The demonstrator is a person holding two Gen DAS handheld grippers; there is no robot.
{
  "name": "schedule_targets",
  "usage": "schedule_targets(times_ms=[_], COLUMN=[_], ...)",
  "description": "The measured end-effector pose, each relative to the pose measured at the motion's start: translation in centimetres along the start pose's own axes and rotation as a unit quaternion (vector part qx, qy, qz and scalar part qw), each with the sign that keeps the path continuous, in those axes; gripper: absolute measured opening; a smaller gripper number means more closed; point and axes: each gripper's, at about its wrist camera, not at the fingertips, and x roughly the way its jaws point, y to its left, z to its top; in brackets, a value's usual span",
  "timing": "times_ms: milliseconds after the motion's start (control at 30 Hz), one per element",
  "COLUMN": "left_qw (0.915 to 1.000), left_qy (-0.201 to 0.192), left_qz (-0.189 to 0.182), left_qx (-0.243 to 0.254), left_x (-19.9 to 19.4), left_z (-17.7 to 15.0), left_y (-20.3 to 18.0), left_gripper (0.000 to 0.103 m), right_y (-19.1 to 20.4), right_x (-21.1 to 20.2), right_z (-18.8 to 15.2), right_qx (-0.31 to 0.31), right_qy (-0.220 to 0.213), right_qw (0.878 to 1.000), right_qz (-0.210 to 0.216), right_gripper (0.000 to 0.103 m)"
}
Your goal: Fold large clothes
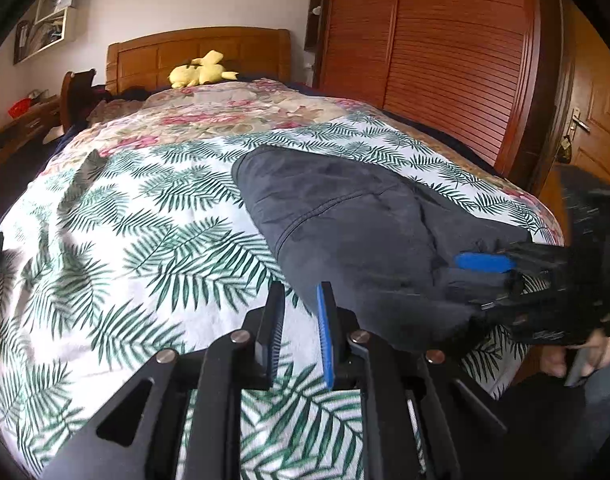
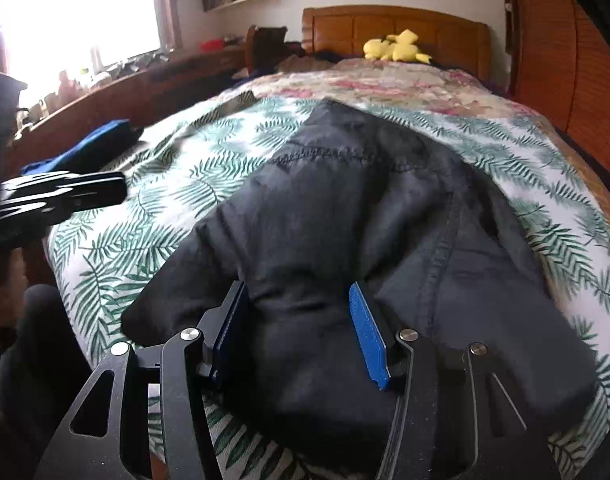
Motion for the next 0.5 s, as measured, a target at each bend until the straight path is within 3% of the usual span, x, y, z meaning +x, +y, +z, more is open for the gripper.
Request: schedule_targets(times_ms=[133, 233, 367, 500], left_qw=[0.9999, 0.9996, 0.9993, 0.9991], left_qy=[0.002, 0.003, 0.005, 0.008], left_qz=[-0.008, -0.014, -0.019, -0.025], left_qx=[0.012, 0.022, 0.031, 0.033], left_x=[1.3, 2.3, 3.7, 5.4], left_z=[0.8, 1.6, 2.8, 4.5], left_y=[0.0, 0.1, 0.1, 0.2], left_gripper=[0.016, 0.017, 0.019, 0.022], right_y=[-1.3, -3.3, -6.6, -8.2], right_x=[-4.1, -6.6, -7.8, -7.5], right_z=[-0.4, -1.5, -3.5, -4.8], right_qx=[0.022, 0.033, 0.066, 0.092], right_qy=[-0.036, -0.052, -0.039, -0.022], right_qw=[0.999, 0.995, 0.988, 0.986], right_qz=[-0.030, -0.075, -0.134, -0.135], right_gripper=[0.053, 0.053, 0.053, 0.053])
